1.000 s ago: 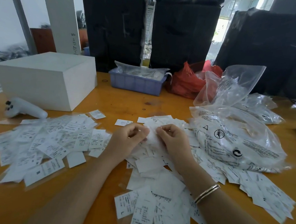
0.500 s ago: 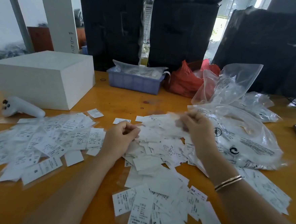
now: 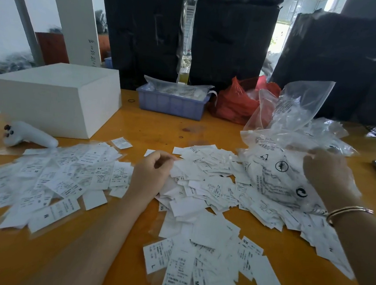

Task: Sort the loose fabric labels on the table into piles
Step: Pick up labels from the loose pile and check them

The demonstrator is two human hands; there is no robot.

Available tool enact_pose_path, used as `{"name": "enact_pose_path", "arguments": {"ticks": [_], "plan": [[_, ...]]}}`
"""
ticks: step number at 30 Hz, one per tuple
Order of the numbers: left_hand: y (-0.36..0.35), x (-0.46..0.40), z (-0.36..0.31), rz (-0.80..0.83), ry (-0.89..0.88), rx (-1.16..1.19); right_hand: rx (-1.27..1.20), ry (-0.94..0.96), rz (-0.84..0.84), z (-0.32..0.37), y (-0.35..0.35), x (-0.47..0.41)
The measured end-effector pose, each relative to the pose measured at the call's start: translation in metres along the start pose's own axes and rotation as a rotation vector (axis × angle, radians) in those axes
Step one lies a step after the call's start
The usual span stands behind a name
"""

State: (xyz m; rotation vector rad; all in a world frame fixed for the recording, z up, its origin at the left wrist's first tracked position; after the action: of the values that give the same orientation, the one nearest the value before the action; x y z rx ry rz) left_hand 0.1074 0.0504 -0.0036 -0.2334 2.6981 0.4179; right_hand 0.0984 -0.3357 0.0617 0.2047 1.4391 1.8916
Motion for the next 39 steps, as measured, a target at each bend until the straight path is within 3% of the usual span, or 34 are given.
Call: {"name": "enact_pose_path", "arguments": {"ticks": [2,4,6,10,12,15,18,23,26,28,31,34,36,39], "plan": [[0.005,-0.001,0.001,-0.063,0.02,0.034,-0.158,0.16,-0.224,0.028,0.021,0.016],[0.009,-0.003,0.003,-0.119,0.062,0.095,-0.285,0.38,-0.285,0.069,0.027,0.042],[0.012,-0.004,0.003,-0.15,0.091,0.112,-0.37,0.607,-0.096,0.114,0.01,0.072],[0.02,-0.004,0.005,-0.205,0.102,0.044,-0.079,0.907,0.386,0.175,-0.064,0.139],[0.022,-0.003,0.005,-0.212,0.091,0.067,0.033,0.903,0.473,0.181,-0.086,0.149],[0.023,-0.004,0.005,-0.226,0.089,0.094,0.064,0.915,0.455,0.183,-0.091,0.149],[0.018,-0.003,0.004,-0.207,0.081,0.068,0.031,0.967,0.385,0.18,-0.086,0.152],[0.012,-0.003,0.005,-0.143,0.107,0.132,-0.084,0.895,0.467,0.172,-0.086,0.156],[0.011,-0.003,0.001,-0.123,0.066,0.139,-0.109,0.938,0.393,0.174,-0.081,0.161],[0.011,-0.002,-0.001,-0.121,0.051,0.166,-0.273,0.834,0.352,0.168,-0.074,0.157],[0.008,-0.001,-0.006,-0.079,0.008,0.131,-0.751,0.461,0.343,0.143,-0.064,0.138],[0.002,0.001,-0.01,-0.006,-0.035,0.118,-1.058,0.187,0.442,0.123,-0.07,0.133],[-0.003,0.002,-0.01,0.049,-0.043,0.116,-1.097,0.167,0.448,0.117,-0.069,0.134],[-0.006,0.002,-0.008,0.076,-0.038,0.119,-1.032,0.316,0.329,0.116,-0.057,0.135]]}}
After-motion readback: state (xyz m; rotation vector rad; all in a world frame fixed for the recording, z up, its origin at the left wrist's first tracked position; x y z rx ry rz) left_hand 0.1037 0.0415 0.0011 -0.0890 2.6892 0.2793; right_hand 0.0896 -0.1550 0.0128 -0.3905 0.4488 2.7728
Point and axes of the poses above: each hand's wrist, its own x-axis away from the middle knuckle, its own y-axis out of the back of the hand, z = x × y, the point moved 7 cm from there along -x, towards the middle knuckle, and after that the axes turned 8 degrees about -y, right-handed, at the moved point
